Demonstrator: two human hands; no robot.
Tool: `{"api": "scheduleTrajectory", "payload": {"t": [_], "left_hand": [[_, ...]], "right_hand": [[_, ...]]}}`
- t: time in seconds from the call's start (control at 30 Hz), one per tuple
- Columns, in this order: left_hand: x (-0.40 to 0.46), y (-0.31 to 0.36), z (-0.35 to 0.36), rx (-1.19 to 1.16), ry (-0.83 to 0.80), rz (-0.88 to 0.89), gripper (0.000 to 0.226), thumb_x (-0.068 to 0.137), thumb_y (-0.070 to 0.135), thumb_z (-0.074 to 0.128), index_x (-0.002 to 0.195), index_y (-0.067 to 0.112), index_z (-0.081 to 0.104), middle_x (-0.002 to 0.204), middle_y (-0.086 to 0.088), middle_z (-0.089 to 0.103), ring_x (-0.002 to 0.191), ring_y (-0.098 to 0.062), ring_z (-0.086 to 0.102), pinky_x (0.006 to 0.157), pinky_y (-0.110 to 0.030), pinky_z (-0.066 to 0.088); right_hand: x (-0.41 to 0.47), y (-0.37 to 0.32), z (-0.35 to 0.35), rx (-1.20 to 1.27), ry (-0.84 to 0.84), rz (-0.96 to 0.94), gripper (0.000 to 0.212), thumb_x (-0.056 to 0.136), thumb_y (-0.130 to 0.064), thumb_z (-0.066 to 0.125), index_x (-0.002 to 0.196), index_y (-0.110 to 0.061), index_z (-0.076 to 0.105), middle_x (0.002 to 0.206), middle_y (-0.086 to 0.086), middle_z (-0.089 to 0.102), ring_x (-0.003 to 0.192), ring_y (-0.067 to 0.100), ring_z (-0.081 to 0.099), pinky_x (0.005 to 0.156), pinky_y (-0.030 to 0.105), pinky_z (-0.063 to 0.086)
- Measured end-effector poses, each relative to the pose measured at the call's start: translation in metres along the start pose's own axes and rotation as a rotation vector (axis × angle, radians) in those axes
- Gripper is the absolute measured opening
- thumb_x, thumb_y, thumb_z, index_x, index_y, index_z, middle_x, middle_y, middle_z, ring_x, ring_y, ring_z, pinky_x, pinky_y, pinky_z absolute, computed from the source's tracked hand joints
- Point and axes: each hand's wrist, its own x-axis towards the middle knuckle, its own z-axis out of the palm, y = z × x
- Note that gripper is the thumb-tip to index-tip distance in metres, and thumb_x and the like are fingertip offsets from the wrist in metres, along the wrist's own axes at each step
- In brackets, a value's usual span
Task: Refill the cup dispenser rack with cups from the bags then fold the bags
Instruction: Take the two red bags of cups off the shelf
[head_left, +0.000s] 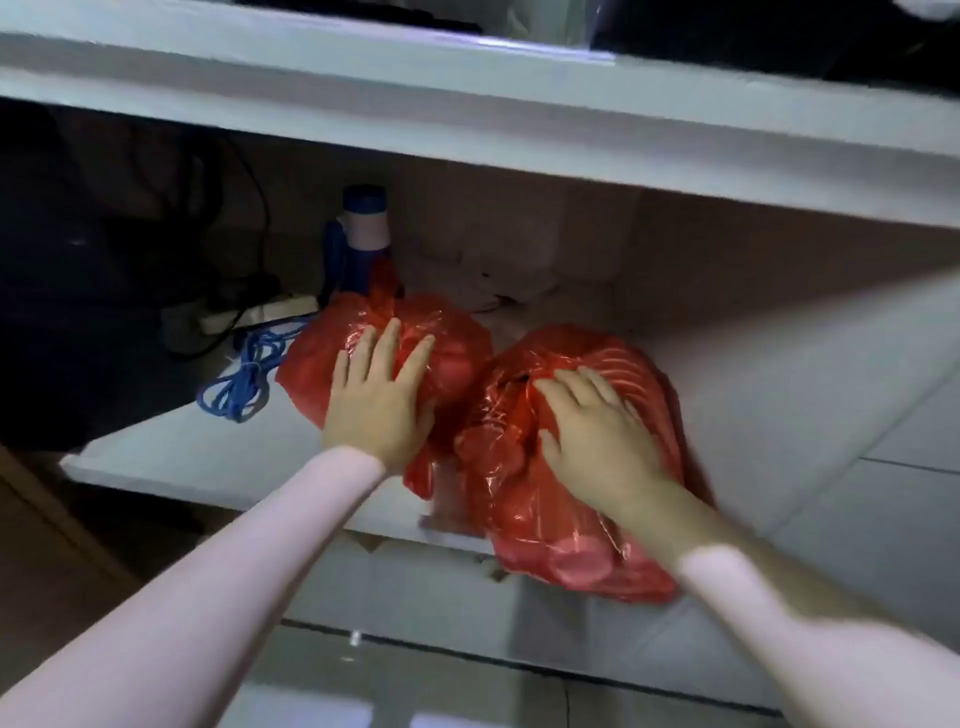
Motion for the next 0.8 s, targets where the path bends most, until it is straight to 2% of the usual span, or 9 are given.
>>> {"api": "scheduleTrajectory", "payload": {"t": [0.1,0.23,0.33,0.4,0.47,0.57,0.67,0.73,0.8], "left_hand": [[0.030,-0.005,0.019,0.013,0.028,-0.006,0.077,0.089,0.045,0.054,0.151,0.034,0.010,0.160,-0.011,0.002,0.145,-0.038,0.000,0.114,-0.055,0.006],[0.045,-0.012,0.047,0.042,-0.223,-0.086,0.090,0.087,0.051,0.054,0.149,0.038,-0.009,0.159,-0.008,-0.014,0.144,-0.040,-0.008,0.113,-0.059,0.003],[0.030,-0.018,0.061,0.015,-0.315,-0.136,0.084,0.087,0.045,0.055,0.150,0.036,0.001,0.159,-0.011,-0.005,0.143,-0.040,0.007,0.114,-0.057,0.016],[0.016,-0.019,0.062,0.009,-0.268,-0.113,0.075,0.089,0.043,0.055,0.150,0.033,0.012,0.158,-0.013,0.002,0.140,-0.040,0.016,0.110,-0.054,0.027],[0.004,-0.015,0.058,0.039,-0.217,-0.074,0.067,0.090,0.037,0.055,0.147,0.029,0.023,0.156,-0.015,0.007,0.136,-0.040,0.022,0.105,-0.052,0.033],[-0.014,-0.002,0.052,0.117,-0.150,0.010,0.051,0.089,0.022,0.050,0.139,0.025,0.037,0.153,-0.017,0.016,0.128,-0.039,0.030,0.097,-0.048,0.038],[-0.033,0.013,0.043,0.102,-0.117,0.063,0.041,0.086,0.009,0.043,0.124,0.019,0.056,0.147,-0.021,0.033,0.116,-0.040,0.043,0.086,-0.046,0.041],[-0.043,0.020,0.036,0.064,-0.104,0.080,0.036,0.082,0.005,0.044,0.109,0.014,0.065,0.137,-0.023,0.045,0.106,-0.041,0.050,0.078,-0.046,0.043],[-0.054,0.024,0.030,0.074,-0.116,0.124,0.034,0.080,0.008,0.041,0.102,0.013,0.066,0.127,-0.020,0.051,0.097,-0.038,0.053,0.074,-0.043,0.043]], "right_hand": [[0.022,0.005,0.014,-0.088,0.013,-0.011,0.061,0.094,-0.035,0.049,0.149,-0.028,0.024,0.158,-0.001,0.021,0.148,0.023,0.006,0.117,0.043,0.014],[0.046,0.009,0.028,-0.159,-0.129,-0.019,0.081,0.090,-0.034,0.055,0.149,-0.044,0.000,0.161,0.003,-0.013,0.144,0.038,-0.018,0.114,0.060,0.003],[0.054,0.009,0.034,-0.197,-0.270,0.025,0.099,0.082,-0.037,0.065,0.146,-0.051,-0.010,0.156,0.004,-0.028,0.141,0.043,-0.023,0.110,0.068,0.004],[0.057,0.008,0.038,-0.271,-0.312,0.025,0.102,0.080,-0.038,0.067,0.146,-0.051,-0.010,0.156,0.007,-0.029,0.143,0.045,-0.015,0.110,0.068,0.005],[0.056,0.009,0.041,-0.364,-0.317,0.005,0.097,0.082,-0.041,0.065,0.148,-0.049,-0.007,0.158,0.010,-0.021,0.144,0.045,0.004,0.110,0.066,0.009],[0.049,0.010,0.041,-0.460,-0.302,-0.031,0.087,0.086,-0.044,0.060,0.150,-0.044,0.001,0.159,0.014,0.008,0.137,0.041,0.026,0.112,0.059,0.013],[0.036,0.010,0.039,-0.444,-0.268,-0.051,0.074,0.087,-0.038,0.060,0.148,-0.039,0.018,0.148,0.014,0.032,0.131,0.036,0.035,0.110,0.050,0.021],[0.028,0.009,0.037,-0.427,-0.240,-0.060,0.065,0.086,-0.030,0.062,0.143,-0.036,0.031,0.141,0.014,0.038,0.127,0.034,0.038,0.107,0.048,0.024],[0.021,0.008,0.033,-0.414,-0.235,-0.060,0.061,0.083,-0.025,0.063,0.138,-0.033,0.037,0.134,0.012,0.042,0.123,0.032,0.041,0.104,0.048,0.027]]}}
